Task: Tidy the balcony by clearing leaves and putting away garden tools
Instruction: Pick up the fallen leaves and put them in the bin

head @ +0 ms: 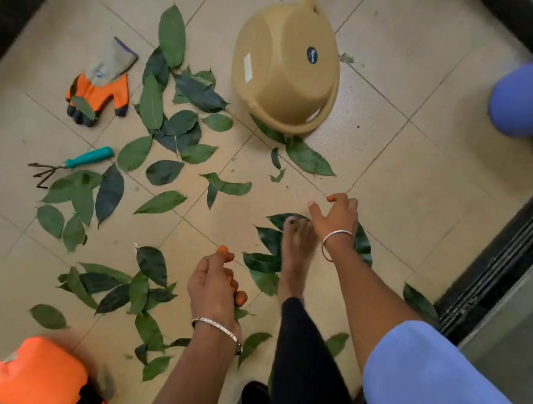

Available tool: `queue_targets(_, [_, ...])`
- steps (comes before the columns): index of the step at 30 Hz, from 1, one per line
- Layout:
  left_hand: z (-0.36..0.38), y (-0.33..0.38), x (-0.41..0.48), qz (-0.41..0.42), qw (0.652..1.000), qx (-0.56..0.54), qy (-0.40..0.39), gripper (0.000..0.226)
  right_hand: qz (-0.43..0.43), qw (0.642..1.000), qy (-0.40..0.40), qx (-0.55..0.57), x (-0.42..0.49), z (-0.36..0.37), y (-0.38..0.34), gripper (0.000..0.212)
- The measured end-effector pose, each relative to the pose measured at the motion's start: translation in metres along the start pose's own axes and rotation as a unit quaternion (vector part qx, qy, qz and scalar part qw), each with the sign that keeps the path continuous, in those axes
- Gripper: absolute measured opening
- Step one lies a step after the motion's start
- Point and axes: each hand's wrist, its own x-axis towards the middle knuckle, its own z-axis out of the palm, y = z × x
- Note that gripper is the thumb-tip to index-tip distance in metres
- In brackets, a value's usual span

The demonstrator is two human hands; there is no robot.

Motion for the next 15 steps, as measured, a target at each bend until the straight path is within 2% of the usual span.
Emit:
queue_targets(5, [0.012, -0.002, 0.039, -0.043, 0.999, 0.001, 0.033, 0.025, -0.022, 1.0, 0.016, -0.014, 0.036, 0.052, -0.004, 0.075])
queue_targets(10, [0.058, 0.029, 0.071, -0.044, 0.998, -0.029, -0.046, 0.026, -0.013, 0.997, 0.066, -0.037, 0.093, 0.084, -0.036, 0.105])
queue_targets(15, [0.078, 0.044, 0.08, -0.058, 0.994, -0.066, -0.065, 0.026, -0.014, 0.99, 0.089, -0.111, 0.116, 0.094, -0.058, 0.124])
